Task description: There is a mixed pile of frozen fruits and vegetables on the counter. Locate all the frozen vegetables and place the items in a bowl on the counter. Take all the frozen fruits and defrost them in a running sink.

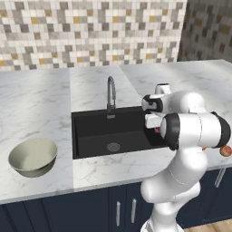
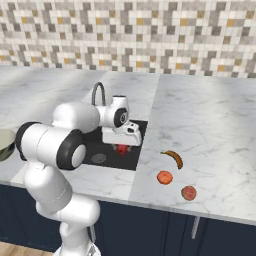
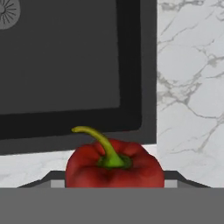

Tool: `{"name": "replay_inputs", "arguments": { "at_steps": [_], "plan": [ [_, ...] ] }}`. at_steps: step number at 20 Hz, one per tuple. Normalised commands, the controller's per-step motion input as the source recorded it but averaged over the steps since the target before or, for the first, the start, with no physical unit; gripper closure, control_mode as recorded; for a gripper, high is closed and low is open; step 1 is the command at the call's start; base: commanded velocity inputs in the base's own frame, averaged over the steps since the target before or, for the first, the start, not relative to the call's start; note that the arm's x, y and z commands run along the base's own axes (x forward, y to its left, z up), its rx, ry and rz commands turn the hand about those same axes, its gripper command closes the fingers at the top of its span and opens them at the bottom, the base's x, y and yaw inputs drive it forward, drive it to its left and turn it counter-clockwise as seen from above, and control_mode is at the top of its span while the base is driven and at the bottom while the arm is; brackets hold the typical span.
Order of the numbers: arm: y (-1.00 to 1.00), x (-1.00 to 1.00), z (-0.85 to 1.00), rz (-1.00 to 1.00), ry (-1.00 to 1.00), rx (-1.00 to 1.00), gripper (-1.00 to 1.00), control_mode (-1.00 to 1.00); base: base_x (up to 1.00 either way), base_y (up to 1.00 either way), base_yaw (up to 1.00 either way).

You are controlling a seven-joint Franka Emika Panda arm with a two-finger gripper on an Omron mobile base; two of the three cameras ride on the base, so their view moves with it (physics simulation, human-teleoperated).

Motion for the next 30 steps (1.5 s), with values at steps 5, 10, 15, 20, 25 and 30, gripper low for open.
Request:
{"name": "replay_inputs", "arguments": {
  "at_steps": [5, 10, 15, 20, 25, 30],
  "plan": [
    [0.46, -0.06, 0.16, 0.05, 0.00, -0.01, 1.00, -1.00, 0.00, 0.00, 0.00],
    [0.45, -0.10, 0.13, 0.03, -0.02, 0.00, 1.00, -1.00, 0.00, 0.00, 0.00],
    [0.44, -0.10, 0.13, 0.02, -0.03, 0.00, 1.00, -1.00, 0.00, 0.00, 0.00],
    [0.47, -0.06, 0.09, 0.02, -0.01, 0.00, 1.00, -1.00, 0.00, 0.00, 0.00],
    [0.49, -0.02, 0.06, 0.01, 0.00, 0.01, 1.00, -1.00, 0.00, 0.00, 0.00],
    [0.47, -0.05, 0.04, 0.00, -0.01, 0.01, 1.00, -1.00, 0.00, 0.00, 0.00]
  ]
}}
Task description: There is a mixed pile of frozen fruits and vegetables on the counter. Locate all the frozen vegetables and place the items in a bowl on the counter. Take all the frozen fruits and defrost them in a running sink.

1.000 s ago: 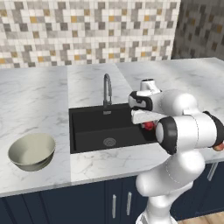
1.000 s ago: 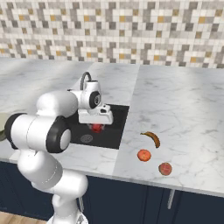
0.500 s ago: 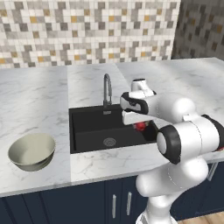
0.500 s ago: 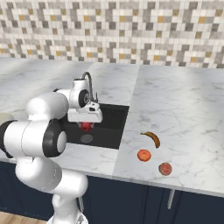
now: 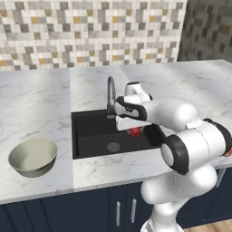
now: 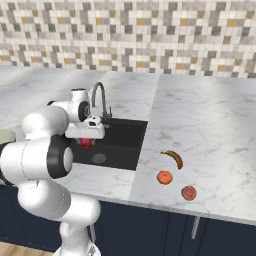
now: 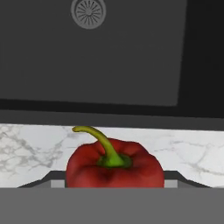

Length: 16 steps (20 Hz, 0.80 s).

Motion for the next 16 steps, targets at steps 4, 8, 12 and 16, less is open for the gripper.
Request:
{"name": "replay_inputs", "arguments": {
  "at_steps": [4, 8, 12, 16],
  "plan": [
    [0.42, -0.08, 0.05, 0.00, -0.04, 0.00, 1.00, -1.00, 0.00, 0.00, 0.00],
    [0.41, -0.06, 0.11, 0.00, -0.01, 0.00, 1.00, -1.00, 0.00, 0.00, 0.00],
    [0.44, -0.01, 0.07, 0.00, 0.00, 0.00, 1.00, -1.00, 0.00, 0.00, 0.00],
    [0.50, 0.00, 0.02, 0.00, 0.02, 0.00, 1.00, -1.00, 0.00, 0.00, 0.00]
  ]
}}
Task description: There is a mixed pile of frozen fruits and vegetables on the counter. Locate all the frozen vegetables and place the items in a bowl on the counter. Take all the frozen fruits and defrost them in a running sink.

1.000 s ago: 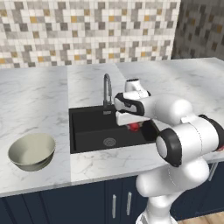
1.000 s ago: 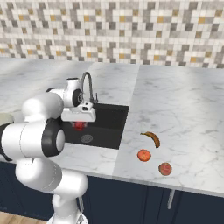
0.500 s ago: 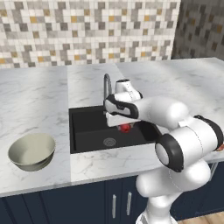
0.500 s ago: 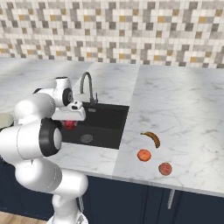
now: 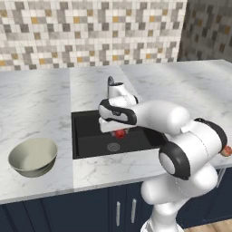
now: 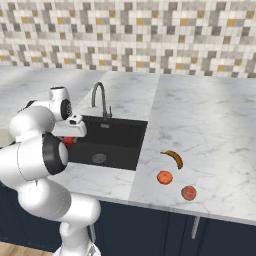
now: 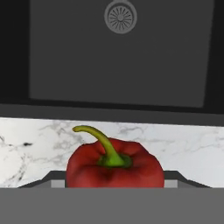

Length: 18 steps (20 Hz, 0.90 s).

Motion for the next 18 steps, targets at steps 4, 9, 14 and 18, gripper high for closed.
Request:
{"name": "replay_inputs", "arguments": {
  "at_steps": [4, 9, 14, 18],
  "plan": [
    [0.46, 0.00, 0.00, 0.00, 0.01, 0.00, 1.00, -1.00, 0.00, 0.00, 0.00],
    [0.44, -0.01, 0.06, 0.00, 0.00, 0.00, 1.00, -1.00, 0.00, 0.00, 0.00],
    [0.43, -0.05, 0.10, 0.00, 0.00, 0.00, 1.00, -1.00, 0.00, 0.00, 0.00],
    [0.51, 0.00, 0.05, 0.00, -0.05, 0.00, 1.00, -1.00, 0.00, 0.00, 0.00]
  ]
}}
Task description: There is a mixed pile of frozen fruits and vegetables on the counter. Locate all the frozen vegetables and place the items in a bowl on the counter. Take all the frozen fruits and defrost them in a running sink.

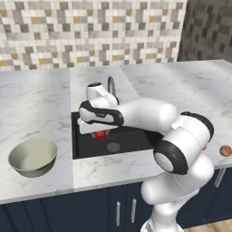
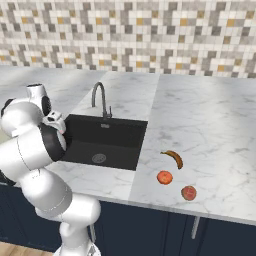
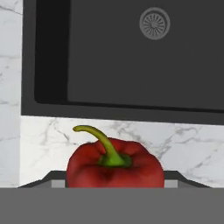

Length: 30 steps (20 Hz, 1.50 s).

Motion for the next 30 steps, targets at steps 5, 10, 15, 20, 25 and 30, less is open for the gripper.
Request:
{"name": "replay_inputs", "arguments": {
  "at_steps": [5, 10, 15, 20, 25, 30],
  "plan": [
    [0.52, 0.00, 0.11, 0.00, -0.04, 0.00, 1.00, -1.00, 0.00, 0.00, 0.00],
    [0.51, 0.00, 0.11, 0.00, -0.06, 0.00, 1.00, -1.00, 0.00, 0.00, 0.00],
    [0.40, -0.01, 0.10, 0.00, -0.05, 0.01, 1.00, -1.00, 0.00, 0.00, 0.00],
    [0.38, -0.03, 0.14, 0.00, -0.06, 0.01, 1.00, -1.00, 0.00, 0.00, 0.00],
    [0.40, -0.07, 0.11, 0.00, -0.04, 0.00, 1.00, -1.00, 0.00, 0.00, 0.00],
    [0.39, -0.06, 0.04, -0.03, 0.01, 0.04, 1.00, -1.00, 0.00, 0.00, 0.00]
  ]
}}
